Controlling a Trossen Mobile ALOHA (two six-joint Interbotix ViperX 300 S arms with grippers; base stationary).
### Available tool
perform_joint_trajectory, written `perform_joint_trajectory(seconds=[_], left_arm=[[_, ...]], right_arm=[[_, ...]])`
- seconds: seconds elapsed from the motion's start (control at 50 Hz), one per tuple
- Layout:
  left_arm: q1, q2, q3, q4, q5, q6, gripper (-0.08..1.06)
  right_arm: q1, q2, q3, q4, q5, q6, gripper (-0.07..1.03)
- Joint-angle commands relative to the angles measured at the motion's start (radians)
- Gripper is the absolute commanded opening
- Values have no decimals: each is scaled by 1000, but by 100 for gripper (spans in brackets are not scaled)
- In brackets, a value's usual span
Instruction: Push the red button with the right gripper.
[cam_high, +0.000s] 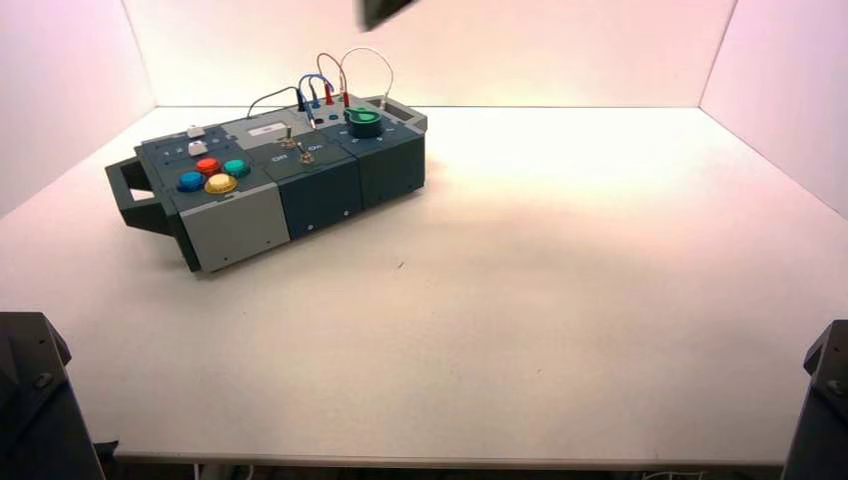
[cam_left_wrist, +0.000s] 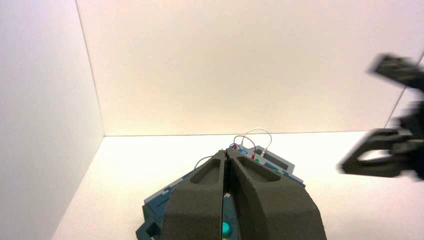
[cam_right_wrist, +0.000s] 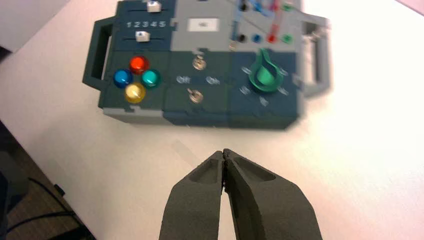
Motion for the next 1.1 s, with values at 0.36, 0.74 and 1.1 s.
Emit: perform_joint_trajectory(seconds=[0.36, 0.74, 1.1], left_arm=[[9, 14, -15, 2, -9, 3, -3], [8, 11, -14, 2, -9, 3, -3], [8, 9, -14, 0, -9, 3, -3]], right_arm=[[126, 342, -466, 110, 176, -60, -2], [152, 505, -653, 143, 247, -69, -2], [152, 638, -821, 149, 314, -67, -2]])
